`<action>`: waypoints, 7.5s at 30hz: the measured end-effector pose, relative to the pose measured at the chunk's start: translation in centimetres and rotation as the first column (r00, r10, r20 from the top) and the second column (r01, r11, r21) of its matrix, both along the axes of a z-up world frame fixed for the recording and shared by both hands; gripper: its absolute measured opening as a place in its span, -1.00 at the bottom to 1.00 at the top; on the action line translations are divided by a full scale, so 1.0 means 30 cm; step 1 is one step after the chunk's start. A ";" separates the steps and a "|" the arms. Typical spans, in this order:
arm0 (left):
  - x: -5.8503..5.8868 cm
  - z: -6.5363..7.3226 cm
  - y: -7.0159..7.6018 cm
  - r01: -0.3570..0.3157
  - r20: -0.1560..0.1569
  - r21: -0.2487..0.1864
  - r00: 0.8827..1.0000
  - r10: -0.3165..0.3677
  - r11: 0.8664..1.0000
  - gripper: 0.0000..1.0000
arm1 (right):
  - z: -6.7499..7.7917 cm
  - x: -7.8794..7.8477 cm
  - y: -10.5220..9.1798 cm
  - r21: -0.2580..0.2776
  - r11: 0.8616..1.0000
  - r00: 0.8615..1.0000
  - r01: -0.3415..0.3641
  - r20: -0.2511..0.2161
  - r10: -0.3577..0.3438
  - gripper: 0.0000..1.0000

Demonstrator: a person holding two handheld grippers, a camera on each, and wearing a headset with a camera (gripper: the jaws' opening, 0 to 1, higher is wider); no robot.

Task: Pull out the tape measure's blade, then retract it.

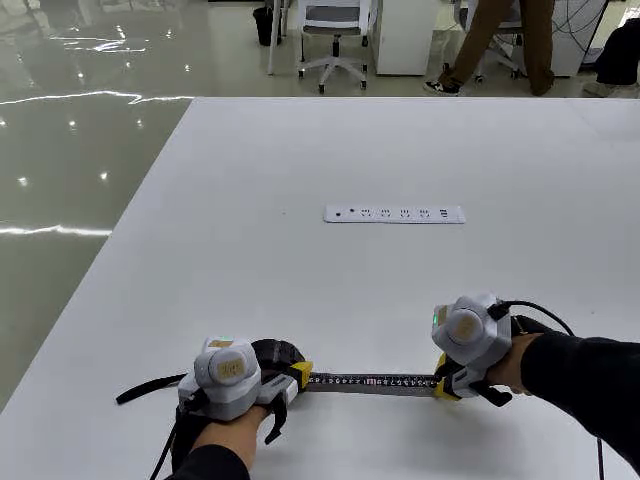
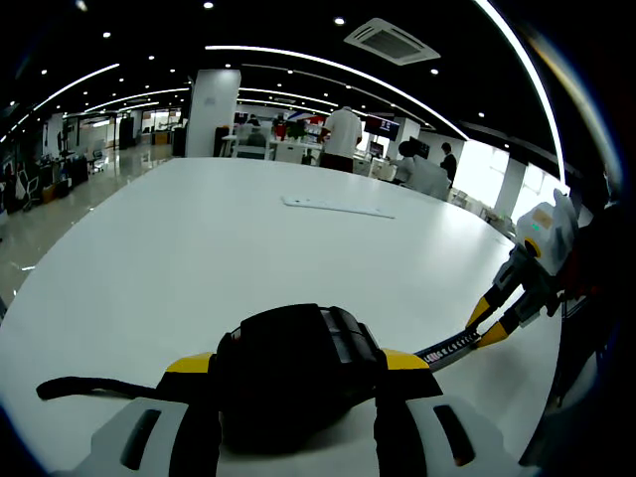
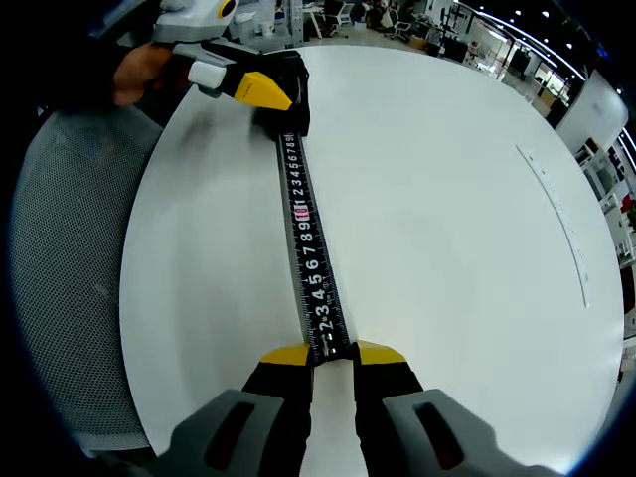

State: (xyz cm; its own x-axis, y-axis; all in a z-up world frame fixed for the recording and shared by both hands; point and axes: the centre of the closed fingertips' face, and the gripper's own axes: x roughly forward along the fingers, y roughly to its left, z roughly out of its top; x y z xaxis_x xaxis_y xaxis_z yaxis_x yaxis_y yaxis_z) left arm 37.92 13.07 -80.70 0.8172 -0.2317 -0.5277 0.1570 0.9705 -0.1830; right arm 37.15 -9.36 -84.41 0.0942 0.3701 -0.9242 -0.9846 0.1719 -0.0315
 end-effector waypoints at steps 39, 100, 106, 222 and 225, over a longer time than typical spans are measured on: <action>-0.004 0.000 0.002 0.015 -0.008 -0.049 1.000 -0.015 0.999 0.16 | 0.001 -0.005 0.065 0.062 0.998 1.000 -0.009 0.018 0.008 -0.79; 0.011 0.003 -0.003 0.067 0.019 0.103 0.997 -0.069 0.992 0.15 | 0.006 0.001 0.153 0.144 0.988 0.998 0.058 0.005 -0.059 -0.78; 0.006 0.005 -0.001 0.072 0.015 0.084 0.997 -0.073 0.994 0.14 | 0.010 -0.002 0.167 0.162 0.986 0.999 0.028 0.040 -0.035 -0.77; -0.006 0.005 -0.001 0.076 0.011 0.033 0.997 -0.077 0.997 0.15 | 0.009 -0.021 0.529 0.311 0.950 1.000 -0.018 0.016 0.013 -0.79; -0.005 0.005 -0.001 0.076 0.010 0.031 0.997 -0.077 0.997 0.15 | 0.007 -0.016 0.541 0.313 0.949 1.000 -0.019 0.013 0.015 -0.79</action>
State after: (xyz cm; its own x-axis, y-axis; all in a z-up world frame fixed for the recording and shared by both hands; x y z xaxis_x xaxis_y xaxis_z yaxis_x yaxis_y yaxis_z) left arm 37.77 13.05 -80.56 0.8034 -0.2774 -0.5268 0.2327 0.9607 -0.1511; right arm 36.65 6.86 -84.19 0.0942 0.6427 -0.7603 -0.9874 0.1579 0.0111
